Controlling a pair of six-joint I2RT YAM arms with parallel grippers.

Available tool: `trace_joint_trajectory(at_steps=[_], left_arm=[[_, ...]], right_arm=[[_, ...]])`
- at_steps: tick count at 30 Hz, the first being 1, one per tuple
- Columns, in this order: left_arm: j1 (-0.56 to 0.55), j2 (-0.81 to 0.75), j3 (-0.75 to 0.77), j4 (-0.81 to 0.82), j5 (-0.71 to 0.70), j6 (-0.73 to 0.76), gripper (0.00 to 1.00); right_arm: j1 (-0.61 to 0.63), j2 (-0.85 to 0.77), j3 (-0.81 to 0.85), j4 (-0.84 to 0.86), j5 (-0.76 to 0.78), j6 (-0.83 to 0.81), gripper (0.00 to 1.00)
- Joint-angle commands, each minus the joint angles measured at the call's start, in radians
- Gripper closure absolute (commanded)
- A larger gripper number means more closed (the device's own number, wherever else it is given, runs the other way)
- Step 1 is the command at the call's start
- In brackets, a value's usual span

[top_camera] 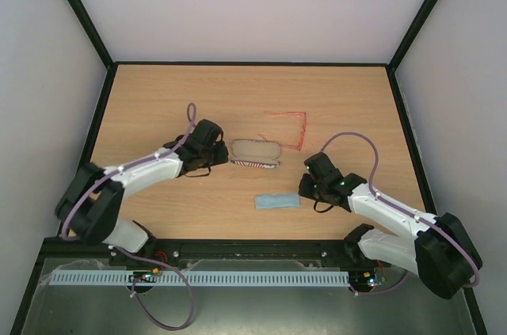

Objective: Organize the sunglasses
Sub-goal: Move the sunglasses case at the center of the board, then pick up the glasses cleaning cloth from the center of the board.

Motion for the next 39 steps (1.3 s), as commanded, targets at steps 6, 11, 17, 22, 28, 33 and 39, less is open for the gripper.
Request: trace_joint_trajectory(at_steps=[6, 11, 17, 22, 28, 33, 39], left_arm=[[-0.012, -0.253, -0.128, -0.071, 0.07, -0.006, 0.67], [-0.012, -0.308, -0.19, -0.048, 0.105, -0.017, 0.67], [-0.02, -0.352, -0.249, -0.017, 0.129, -0.031, 0.66], [-0.022, -0.357, -0.268, -0.002, 0.135, -0.037, 0.66], [-0.022, -0.355, -0.274, 0.007, 0.135, -0.038, 0.66], [-0.023, -0.353, -0.279, 0.011, 0.134, -0.04, 0.66], [-0.022, -0.354, -0.288, 0.019, 0.136, -0.044, 0.66]], right_arm=[[0.0, -0.084, -0.076, -0.031, -0.002, 0.049, 0.71], [0.0, -0.104, -0.088, -0.031, -0.018, 0.023, 0.71], [0.019, -0.107, -0.102, -0.015, -0.048, 0.021, 0.71], [0.044, -0.091, -0.096, -0.016, -0.044, 0.015, 0.71], [0.076, -0.059, -0.091, -0.007, -0.037, 0.017, 0.72], [0.1, -0.034, -0.081, 0.003, -0.031, 0.023, 0.74], [0.132, 0.012, -0.059, 0.002, -0.002, 0.03, 0.76]])
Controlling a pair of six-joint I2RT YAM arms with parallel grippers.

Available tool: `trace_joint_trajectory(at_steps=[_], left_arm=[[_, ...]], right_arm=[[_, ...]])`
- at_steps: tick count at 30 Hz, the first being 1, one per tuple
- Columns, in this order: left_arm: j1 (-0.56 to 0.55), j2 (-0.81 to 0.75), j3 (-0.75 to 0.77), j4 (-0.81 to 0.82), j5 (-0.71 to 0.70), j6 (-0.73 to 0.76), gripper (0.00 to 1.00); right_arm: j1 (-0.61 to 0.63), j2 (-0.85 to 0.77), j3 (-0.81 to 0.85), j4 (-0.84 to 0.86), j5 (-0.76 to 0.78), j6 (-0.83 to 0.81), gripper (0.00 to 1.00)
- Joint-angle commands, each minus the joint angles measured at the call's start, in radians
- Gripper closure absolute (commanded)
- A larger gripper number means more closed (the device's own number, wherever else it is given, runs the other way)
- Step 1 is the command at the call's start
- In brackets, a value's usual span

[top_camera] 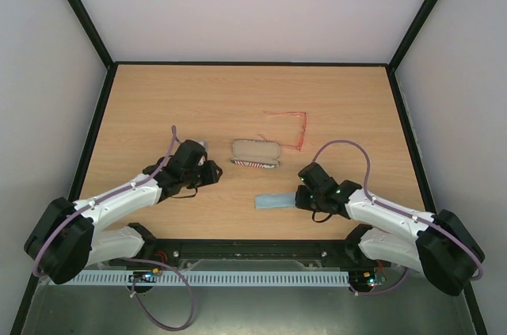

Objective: Organize the sunglasses
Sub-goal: Pick up the glasses cleaning cloth from the center of the board.

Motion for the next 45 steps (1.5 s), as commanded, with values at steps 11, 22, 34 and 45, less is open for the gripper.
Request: trace_joint_trajectory(at_steps=[11, 22, 34, 45], left_arm=[[-0.002, -0.016, -0.02, 0.007, 0.006, -0.008, 0.66], [-0.002, -0.006, -0.011, 0.009, 0.014, -0.005, 0.66], [-0.014, -0.005, -0.004, 0.004, 0.032, -0.012, 0.66], [-0.262, 0.093, 0.034, 0.007, -0.02, -0.146, 0.66]], right_arm=[[0.05, 0.09, 0.041, -0.035, 0.088, 0.012, 0.82], [0.058, 0.105, 0.02, 0.008, 0.052, 0.022, 0.87], [0.062, 0.123, 0.02, 0.034, 0.038, 0.023, 0.98], [0.064, 0.101, 0.014, 0.037, 0.056, 0.03, 0.99]])
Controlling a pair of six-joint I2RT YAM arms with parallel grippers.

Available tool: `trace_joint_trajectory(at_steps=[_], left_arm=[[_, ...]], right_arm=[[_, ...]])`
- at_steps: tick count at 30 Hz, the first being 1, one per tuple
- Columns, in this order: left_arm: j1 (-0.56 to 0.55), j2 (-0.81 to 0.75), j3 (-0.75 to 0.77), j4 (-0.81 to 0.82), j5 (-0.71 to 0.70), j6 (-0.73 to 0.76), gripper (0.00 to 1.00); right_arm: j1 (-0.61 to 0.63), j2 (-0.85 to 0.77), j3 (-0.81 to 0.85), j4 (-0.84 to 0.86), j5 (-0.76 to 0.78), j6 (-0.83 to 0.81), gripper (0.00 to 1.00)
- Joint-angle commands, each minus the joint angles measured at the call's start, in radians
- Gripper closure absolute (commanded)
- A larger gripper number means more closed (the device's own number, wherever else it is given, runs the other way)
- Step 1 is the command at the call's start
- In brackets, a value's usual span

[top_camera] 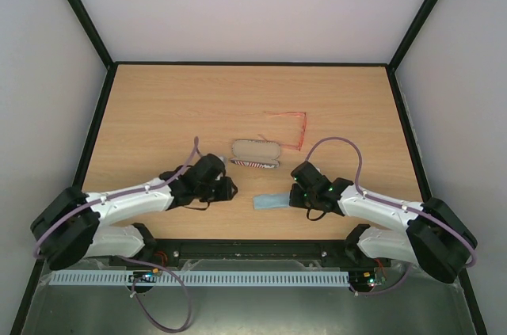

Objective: Organize the sunglasses
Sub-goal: Pick up the glasses cleaning cloth from the center of the board.

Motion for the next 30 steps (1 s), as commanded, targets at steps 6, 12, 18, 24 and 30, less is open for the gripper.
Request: trace_joint_trajectory(at_steps=[6, 12, 18, 24, 30], left_arm=[[-0.146, 0.098, 0.066, -0.016, -0.059, -0.115, 0.66], [-0.203, 0.18, 0.12, 0.0, -0.062, -0.153, 0.67], [-0.252, 0.259, 0.171, 0.02, -0.06, -0.186, 0.67], [-0.273, 0.32, 0.194, 0.017, -0.07, -0.2, 0.68], [-0.277, 0.378, 0.216, 0.011, -0.077, -0.201, 0.71]], right_arm=[[0.011, -0.022, -0.039, -0.022, 0.036, 0.01, 0.99], [0.01, -0.045, -0.049, -0.01, 0.041, 0.018, 0.99], [0.01, -0.069, -0.059, -0.004, 0.036, 0.017, 0.99], [0.01, -0.089, -0.068, 0.001, 0.034, 0.015, 0.99], [0.011, -0.101, -0.076, 0.011, 0.027, 0.017, 0.99]])
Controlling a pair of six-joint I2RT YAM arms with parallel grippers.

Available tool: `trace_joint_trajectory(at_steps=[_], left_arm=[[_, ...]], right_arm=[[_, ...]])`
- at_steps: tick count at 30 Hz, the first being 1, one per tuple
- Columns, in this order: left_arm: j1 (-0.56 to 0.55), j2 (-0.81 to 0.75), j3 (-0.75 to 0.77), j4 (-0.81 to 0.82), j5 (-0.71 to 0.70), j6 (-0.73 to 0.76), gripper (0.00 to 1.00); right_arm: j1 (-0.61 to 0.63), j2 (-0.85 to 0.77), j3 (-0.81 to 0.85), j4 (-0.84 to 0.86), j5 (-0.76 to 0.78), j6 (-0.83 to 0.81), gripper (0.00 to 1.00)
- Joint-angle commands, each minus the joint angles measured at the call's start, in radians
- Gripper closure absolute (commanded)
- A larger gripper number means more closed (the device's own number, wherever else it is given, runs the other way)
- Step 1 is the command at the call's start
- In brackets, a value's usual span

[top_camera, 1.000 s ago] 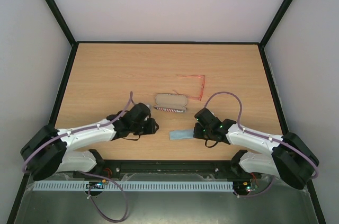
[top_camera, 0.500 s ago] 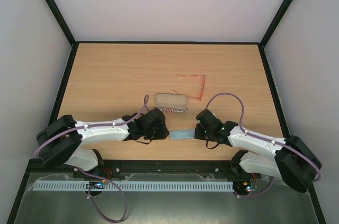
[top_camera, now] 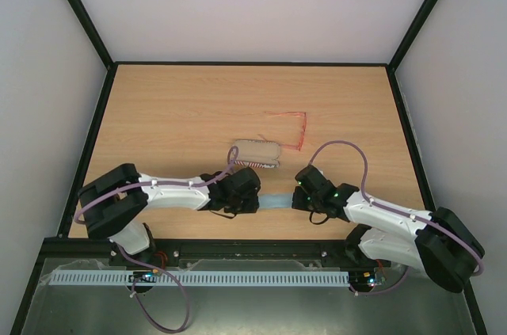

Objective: Organize the sunglasses
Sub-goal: Pick up the glasses cleaning cloth from the center of the board.

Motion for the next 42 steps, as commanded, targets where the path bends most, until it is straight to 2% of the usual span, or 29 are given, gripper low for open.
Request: trace_joint_trajectory(at_steps=[1, 9, 21, 26, 42], left_arm=[[-0.008, 0.038, 0.029, -0.008, -0.018, -0.011, 0.72], [-0.007, 0.062, 0.045, -0.021, -0.044, -0.008, 0.75], [-0.001, 0.098, 0.049, -0.017, -0.047, -0.001, 0.88], [0.003, 0.099, 0.046, -0.004, -0.046, 0.001, 0.98], [0.036, -0.025, 0.054, -0.05, -0.101, 0.008, 0.98]], right_arm=[[0.007, -0.015, -0.015, -0.009, 0.02, 0.011, 0.99], [0.007, -0.011, -0.007, -0.007, 0.013, 0.004, 0.99], [0.006, -0.01, -0.004, -0.004, 0.004, 0.001, 0.99], [0.007, -0.008, -0.006, -0.003, 0.001, 0.002, 0.99], [0.006, -0.072, 0.039, -0.035, -0.012, 0.001, 0.99]])
